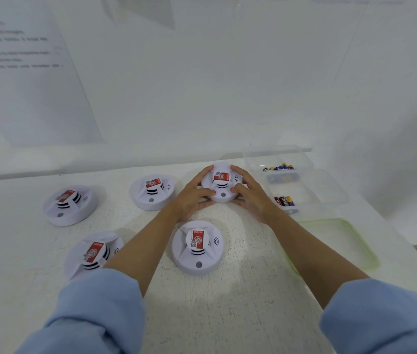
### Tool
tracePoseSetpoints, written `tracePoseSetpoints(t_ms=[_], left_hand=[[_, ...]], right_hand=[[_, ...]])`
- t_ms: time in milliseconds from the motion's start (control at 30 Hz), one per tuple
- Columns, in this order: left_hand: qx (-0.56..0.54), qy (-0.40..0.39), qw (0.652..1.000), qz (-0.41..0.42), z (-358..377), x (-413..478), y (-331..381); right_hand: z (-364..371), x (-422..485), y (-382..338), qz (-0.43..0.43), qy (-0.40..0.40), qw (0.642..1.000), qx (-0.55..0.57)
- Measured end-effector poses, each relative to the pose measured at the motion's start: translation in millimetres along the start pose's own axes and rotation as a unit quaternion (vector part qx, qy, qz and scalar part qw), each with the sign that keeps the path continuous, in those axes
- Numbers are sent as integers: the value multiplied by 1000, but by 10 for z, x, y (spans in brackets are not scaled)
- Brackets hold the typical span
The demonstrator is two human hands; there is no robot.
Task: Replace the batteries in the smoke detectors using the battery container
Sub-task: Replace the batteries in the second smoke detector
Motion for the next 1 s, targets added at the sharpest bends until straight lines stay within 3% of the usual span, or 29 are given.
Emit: tracePoseSetpoints(t_ms=[1000], left_hand=[[8, 1, 1000, -3, 18, -5, 1]], right_hand=[[-20, 41, 41, -2, 6, 1000, -24]])
Point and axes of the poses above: each hand's wrist, its own x-axis towards the middle knuckle, its own z-axis out of the palm, y = z × x, the point moved 4 cm from there along x, towards the middle knuckle, and after that the axes turned 3 degrees about x, right-handed, at the moved point
